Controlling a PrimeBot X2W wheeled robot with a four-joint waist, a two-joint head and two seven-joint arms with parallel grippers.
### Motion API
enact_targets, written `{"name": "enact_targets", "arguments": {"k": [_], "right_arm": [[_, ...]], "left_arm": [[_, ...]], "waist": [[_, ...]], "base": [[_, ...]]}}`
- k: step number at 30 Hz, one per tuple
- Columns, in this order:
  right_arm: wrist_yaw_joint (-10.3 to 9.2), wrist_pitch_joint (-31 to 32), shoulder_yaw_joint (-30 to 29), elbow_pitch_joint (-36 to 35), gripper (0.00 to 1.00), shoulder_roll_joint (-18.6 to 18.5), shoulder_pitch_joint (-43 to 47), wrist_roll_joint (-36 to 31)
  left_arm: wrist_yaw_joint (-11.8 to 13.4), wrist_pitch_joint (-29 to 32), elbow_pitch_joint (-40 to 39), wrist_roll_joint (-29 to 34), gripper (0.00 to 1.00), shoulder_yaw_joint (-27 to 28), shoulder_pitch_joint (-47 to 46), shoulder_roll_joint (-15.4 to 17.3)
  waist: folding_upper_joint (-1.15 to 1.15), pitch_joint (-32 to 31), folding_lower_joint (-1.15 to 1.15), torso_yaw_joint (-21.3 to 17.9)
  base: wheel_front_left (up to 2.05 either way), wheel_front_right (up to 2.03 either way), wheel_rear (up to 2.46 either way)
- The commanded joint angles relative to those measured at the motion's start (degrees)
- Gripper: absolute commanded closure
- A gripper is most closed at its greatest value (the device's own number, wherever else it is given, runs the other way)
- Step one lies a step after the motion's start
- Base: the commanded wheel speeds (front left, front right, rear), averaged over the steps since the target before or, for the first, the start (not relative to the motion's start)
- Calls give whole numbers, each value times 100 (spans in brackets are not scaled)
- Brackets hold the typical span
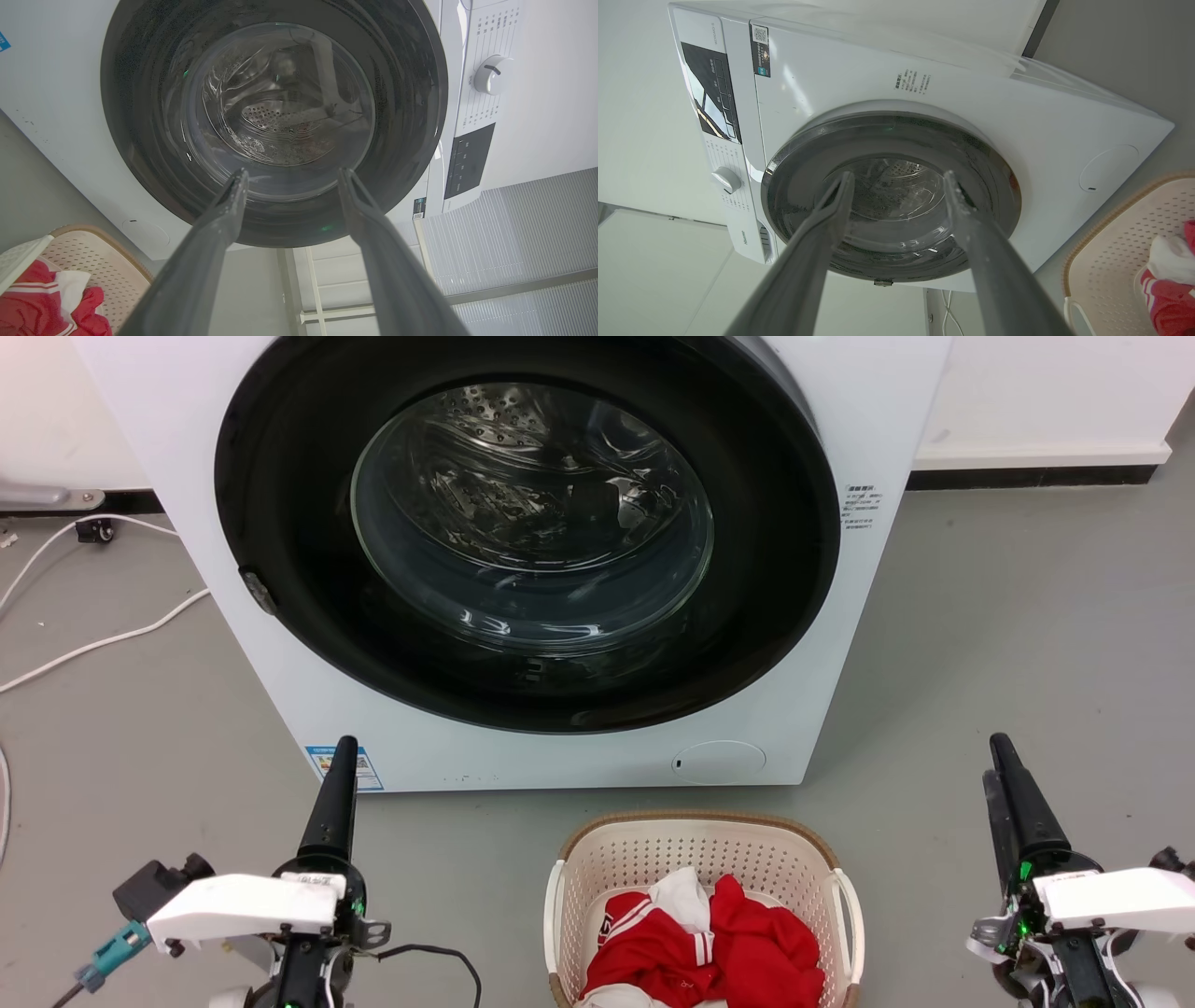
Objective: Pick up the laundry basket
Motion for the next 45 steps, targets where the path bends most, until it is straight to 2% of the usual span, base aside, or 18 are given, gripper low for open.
{"name": "enact_targets", "arguments": {"k": [1,6,21,45], "right_arm": [[1,-66,38,-205,0,-61,-173,-417],[1,-183,85,-399,0,-42,-161,-1201],[1,-497,267,-612,0,-72,-106,-3262],[1,-759,279,-291,0,9,-27,-5770]], "left_arm": [[-11,-71,-202,342,0,-43,-195,21],[-4,-189,-382,1002,0,-95,-208,21],[233,-504,-508,2807,0,-445,-214,20],[493,-921,-191,4848,0,-792,-232,19]], "waist": [[0,2,0,1],[0,6,0,1],[0,2,0,7],[0,-21,0,13]], "base": [[0,0,0],[0,0,0],[0,0,0],[0,0,0]]}}
